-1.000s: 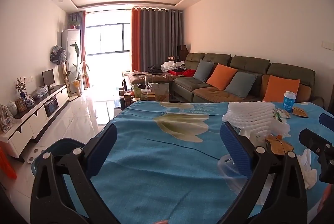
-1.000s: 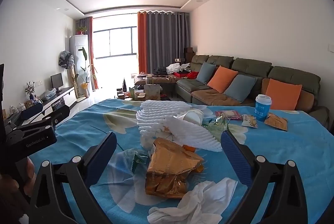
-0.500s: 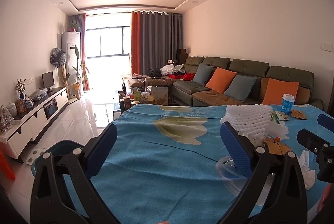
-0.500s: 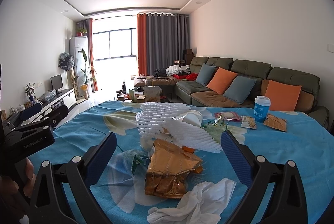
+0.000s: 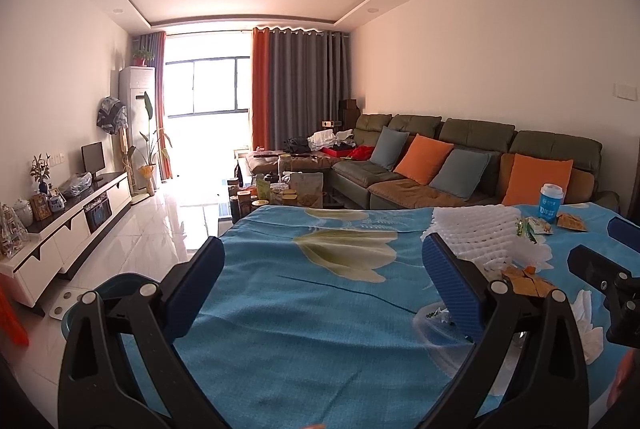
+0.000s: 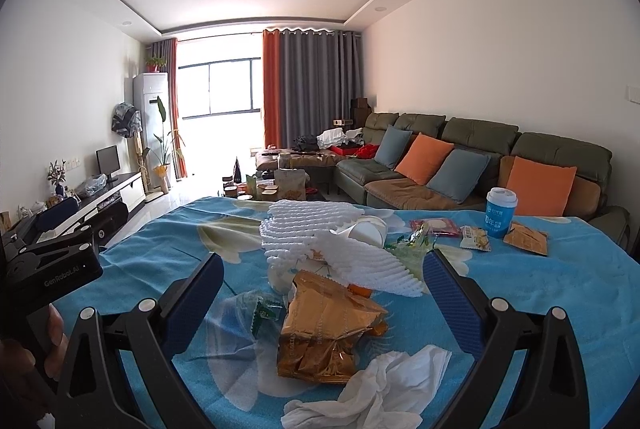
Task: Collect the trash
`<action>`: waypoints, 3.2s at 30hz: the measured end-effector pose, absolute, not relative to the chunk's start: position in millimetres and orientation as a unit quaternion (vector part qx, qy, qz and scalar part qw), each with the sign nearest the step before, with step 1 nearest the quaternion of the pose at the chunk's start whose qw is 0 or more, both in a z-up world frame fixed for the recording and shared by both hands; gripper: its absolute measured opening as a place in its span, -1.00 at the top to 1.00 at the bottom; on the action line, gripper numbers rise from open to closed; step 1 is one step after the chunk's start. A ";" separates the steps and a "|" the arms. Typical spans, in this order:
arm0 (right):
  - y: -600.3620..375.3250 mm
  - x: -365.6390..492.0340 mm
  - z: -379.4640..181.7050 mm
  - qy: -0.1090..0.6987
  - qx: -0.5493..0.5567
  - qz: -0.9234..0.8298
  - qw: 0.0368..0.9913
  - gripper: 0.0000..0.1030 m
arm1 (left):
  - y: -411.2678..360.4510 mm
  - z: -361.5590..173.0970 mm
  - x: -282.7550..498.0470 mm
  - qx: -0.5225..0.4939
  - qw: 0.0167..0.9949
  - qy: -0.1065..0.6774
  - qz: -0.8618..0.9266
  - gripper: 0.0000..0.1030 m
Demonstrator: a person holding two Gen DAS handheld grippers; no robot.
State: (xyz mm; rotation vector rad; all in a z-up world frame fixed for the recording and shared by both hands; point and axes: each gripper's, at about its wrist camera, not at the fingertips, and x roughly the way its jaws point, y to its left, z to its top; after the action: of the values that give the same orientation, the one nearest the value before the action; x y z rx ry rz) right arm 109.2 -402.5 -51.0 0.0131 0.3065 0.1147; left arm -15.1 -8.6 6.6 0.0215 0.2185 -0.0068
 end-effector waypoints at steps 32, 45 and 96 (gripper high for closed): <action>-403.4 108.9 -54.9 0.143 0.009 0.046 0.989 -0.87 | -11.0 -0.1 -19.7 0.011 0.995 0.100 -0.011 -0.89; -404.4 108.5 -56.5 0.144 0.009 0.044 0.989 -0.87 | -12.3 -1.0 -21.4 0.011 0.995 0.101 -0.014 -0.89; -483.9 112.7 -84.4 0.306 0.130 0.135 0.933 0.92 | -72.3 -50.7 58.8 0.073 0.883 0.311 -0.343 0.45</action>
State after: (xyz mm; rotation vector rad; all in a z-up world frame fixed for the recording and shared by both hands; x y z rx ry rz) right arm 112.7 -483.9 -84.4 0.2652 0.6270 0.2771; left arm 58.8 -72.3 -50.7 0.1511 0.6463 -0.7144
